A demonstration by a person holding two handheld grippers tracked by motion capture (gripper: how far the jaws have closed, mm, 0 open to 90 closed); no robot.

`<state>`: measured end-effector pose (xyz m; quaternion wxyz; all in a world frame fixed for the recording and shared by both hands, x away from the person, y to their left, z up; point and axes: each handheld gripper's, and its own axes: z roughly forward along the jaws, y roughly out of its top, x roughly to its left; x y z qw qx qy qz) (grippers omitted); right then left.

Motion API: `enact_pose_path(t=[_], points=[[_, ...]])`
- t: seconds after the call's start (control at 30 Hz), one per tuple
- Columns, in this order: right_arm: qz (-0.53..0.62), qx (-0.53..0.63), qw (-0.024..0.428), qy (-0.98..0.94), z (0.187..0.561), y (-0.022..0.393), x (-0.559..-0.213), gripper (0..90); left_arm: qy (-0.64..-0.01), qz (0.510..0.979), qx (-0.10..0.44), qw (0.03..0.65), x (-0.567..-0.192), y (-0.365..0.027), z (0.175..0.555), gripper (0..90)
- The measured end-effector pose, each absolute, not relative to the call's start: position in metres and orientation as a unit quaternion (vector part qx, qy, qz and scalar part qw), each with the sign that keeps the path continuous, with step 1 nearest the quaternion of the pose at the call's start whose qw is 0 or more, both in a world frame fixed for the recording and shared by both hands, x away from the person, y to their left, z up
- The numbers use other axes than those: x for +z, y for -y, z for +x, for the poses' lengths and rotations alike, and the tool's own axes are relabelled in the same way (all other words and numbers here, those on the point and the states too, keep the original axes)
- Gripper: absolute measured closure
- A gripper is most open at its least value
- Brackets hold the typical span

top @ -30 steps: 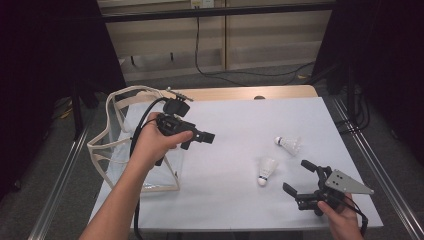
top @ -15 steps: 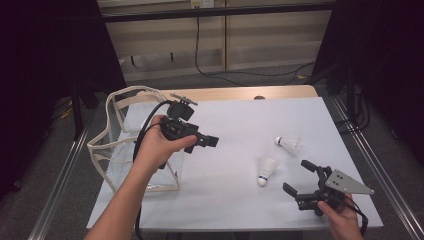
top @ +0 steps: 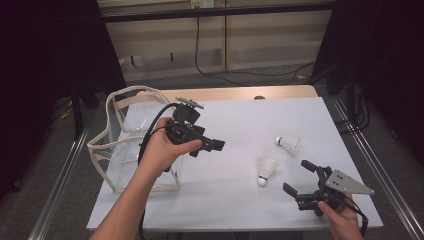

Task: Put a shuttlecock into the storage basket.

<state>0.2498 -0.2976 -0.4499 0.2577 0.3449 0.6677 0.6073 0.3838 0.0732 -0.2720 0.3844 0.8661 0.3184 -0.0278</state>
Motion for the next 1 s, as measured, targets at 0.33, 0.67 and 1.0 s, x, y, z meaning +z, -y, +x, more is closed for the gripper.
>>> enact_pose_path(t=[0.33, 0.67, 1.0], points=[[0.345, 0.608, 0.258, -0.668, 0.25, 0.298, -0.45, 0.4, -0.313, 0.866, -0.033, 0.389, -0.285, -0.067, 0.38, 12.5], [0.346, 0.608, 0.257, -0.667, 0.249, 0.298, -0.45, 0.3, -0.31, 0.868, -0.038, 0.385, -0.301, -0.064, 0.376, 12.1], [0.345, 0.607, 0.258, -0.668, 0.25, 0.298, -0.45, 0.3, -0.308, 0.868, -0.038, 0.388, -0.314, -0.062, 0.374, 11.6]])
